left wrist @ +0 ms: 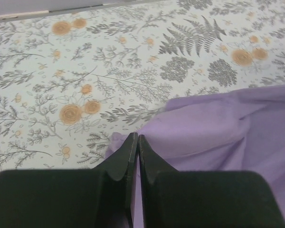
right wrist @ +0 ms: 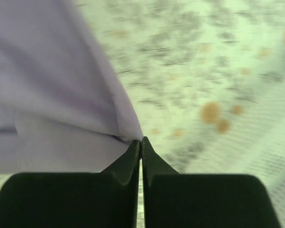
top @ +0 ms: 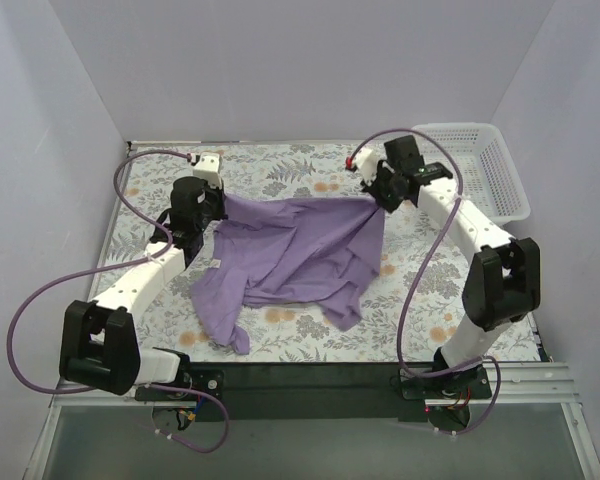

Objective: Fold and stack the t-shirts

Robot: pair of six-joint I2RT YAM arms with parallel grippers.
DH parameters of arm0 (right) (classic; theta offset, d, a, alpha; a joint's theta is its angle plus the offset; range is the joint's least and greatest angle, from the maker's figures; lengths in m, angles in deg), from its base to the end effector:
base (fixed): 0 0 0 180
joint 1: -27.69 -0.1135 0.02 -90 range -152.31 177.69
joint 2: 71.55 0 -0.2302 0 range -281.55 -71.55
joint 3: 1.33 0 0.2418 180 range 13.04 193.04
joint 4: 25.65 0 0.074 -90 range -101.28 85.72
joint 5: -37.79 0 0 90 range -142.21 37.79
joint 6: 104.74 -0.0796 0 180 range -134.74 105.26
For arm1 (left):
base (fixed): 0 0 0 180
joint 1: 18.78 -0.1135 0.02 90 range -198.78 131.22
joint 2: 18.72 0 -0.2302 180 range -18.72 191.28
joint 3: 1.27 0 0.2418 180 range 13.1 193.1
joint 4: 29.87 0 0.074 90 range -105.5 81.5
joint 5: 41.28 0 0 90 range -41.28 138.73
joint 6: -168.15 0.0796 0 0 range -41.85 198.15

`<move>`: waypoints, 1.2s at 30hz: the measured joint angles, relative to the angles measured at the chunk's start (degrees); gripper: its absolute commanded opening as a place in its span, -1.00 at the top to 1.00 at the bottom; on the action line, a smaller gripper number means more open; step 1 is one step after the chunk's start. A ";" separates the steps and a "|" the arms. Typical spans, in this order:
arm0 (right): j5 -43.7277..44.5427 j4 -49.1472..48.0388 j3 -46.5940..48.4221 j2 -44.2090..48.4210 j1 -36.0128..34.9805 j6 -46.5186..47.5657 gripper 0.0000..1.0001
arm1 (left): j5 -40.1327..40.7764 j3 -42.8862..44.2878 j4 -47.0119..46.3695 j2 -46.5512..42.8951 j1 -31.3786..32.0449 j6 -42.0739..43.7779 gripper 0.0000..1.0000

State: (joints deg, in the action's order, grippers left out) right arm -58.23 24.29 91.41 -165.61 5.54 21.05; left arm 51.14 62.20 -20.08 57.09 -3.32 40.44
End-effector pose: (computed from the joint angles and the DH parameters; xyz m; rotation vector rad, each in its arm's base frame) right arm 0.3431 0.1487 0.2181 -1.2305 2.1287 0.0257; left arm 0.3305 -0.0879 0.2272 -0.4138 1.9569 -0.5645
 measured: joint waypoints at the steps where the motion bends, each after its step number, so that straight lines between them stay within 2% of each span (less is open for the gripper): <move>1: 1.33 -0.15 3.10 -1.88 1.75 0.28 0.97 | 0.68 0.13 -0.02 -0.04 -0.66 -0.55 1.00; 2: 2.82 -1.03 6.88 -4.04 3.54 0.46 0.97 | 1.42 0.44 0.11 0.24 -1.38 -1.09 1.00; 3: 4.11 -2.21 10.45 -6.16 5.16 0.44 0.88 | 2.10 0.98 0.24 0.70 -1.88 -1.53 1.00; 5: 6.56 -3.72 17.79 -10.75 7.61 -0.79 0.03 | 3.67 3.72 0.31 3.30 -3.02 -2.91 0.96; 6: 7.85 -4.52 21.53 -13.14 8.35 -1.55 -0.27 | 4.44 5.86 0.31 5.27 -3.63 -3.69 0.82; 7: 8.48 -5.18 24.33 -15.08 8.76 -2.23 -0.30 | 5.07 7.93 0.35 7.13 -4.13 -4.44 0.62; 9: 8.87 -6.32 29.90 -18.88 9.22 -3.21 -0.39 | 6.84 14.40 1.16 12.68 -5.29 -6.64 0.04; 12: 6.14 -7.10 29.05 -18.97 9.05 -4.46 -0.59 | 10.38 22.71 3.41 18.75 -6.45 -10.58 -0.22; 13: 3.80 -7.28 26.49 -17.46 8.98 -3.91 -0.68 | 11.56 24.63 4.61 19.67 -6.73 -11.93 -0.23; 14: 1.51 -7.02 23.85 -15.93 8.92 -3.32 -0.69 | 12.17 25.22 5.51 19.80 -6.95 -13.05 -0.24; 18: -14.03 -3.48 4.20 -2.47 8.90 7.50 -0.64 | 9.38 23.08 10.45 15.96 -7.52 -17.53 -0.60; 23: -24.41 3.04 -15.76 11.67 8.76 25.20 -0.60 | -3.74 3.76 16.15 -1.14 -7.45 -27.26 -0.56; 26: -25.62 5.01 -20.48 13.35 9.70 31.01 -0.55 | -9.57 -5.53 20.41 -8.07 -7.37 -33.97 -0.55; 27: -25.31 5.07 -21.07 13.16 10.08 31.74 -0.47 | -11.06 -8.24 21.99 -9.46 -7.37 -36.22 -0.55; 29: -24.24 4.31 -21.07 12.44 10.51 31.50 -0.43 | -12.98 -12.39 26.08 -11.34 -7.37 -40.48 -0.55; 36: -15.82 -5.07 -24.00 9.14 10.58 22.99 -0.43 | -13.03 -14.67 37.64 -12.81 -7.23 -51.21 -0.55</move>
State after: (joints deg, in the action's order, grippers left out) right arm -74.05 19.22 67.41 -156.47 16.11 44.04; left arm 38.11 47.54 17.56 44.28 -10.55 -10.77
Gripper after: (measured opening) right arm 0.713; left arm 0.777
